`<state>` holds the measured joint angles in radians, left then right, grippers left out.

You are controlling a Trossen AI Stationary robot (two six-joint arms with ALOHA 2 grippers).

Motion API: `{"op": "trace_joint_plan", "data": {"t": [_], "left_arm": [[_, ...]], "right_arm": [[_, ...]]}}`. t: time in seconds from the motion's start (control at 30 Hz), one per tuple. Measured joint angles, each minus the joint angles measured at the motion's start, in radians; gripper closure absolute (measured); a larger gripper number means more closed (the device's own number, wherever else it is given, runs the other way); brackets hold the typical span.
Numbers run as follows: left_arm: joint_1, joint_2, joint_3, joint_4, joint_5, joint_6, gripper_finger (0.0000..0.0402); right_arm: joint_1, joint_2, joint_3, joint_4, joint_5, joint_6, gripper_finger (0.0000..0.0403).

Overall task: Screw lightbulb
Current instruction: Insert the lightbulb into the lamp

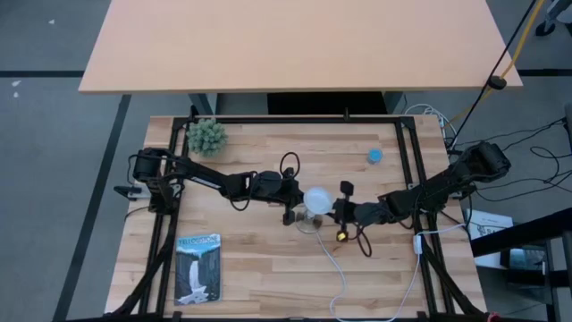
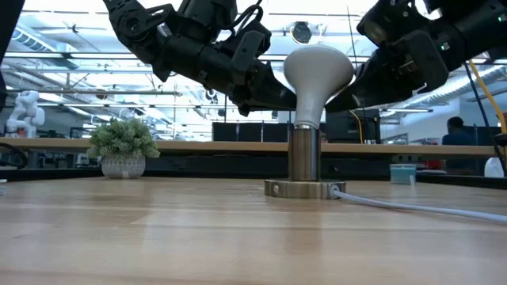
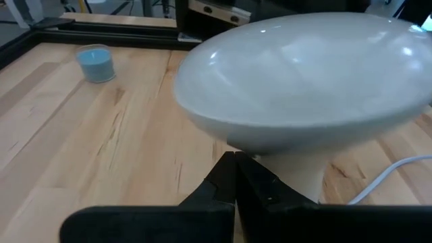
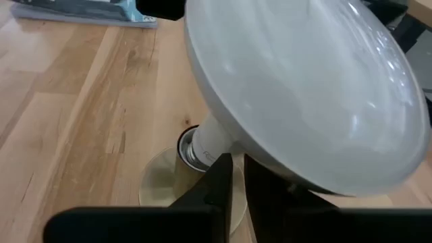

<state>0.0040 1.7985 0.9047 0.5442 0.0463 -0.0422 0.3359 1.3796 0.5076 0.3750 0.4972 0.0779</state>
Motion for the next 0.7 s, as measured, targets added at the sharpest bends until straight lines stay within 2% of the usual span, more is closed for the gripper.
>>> {"op": "trace_joint_plan", "data": {"t": [0.23, 0.7], "left_arm": [[0.000, 0.000, 0.000, 0.000, -0.001, 0.003, 0.0400], [0.007, 0.000, 0.000, 0.000, -0.001, 0.003, 0.0400]], "right_arm": [[0.000, 0.000, 0.057, -0.112, 0.005, -0.016, 0.0390], [0.000, 0.000, 0.059, -0.118, 0.032, -0.020, 0.0403]]}}
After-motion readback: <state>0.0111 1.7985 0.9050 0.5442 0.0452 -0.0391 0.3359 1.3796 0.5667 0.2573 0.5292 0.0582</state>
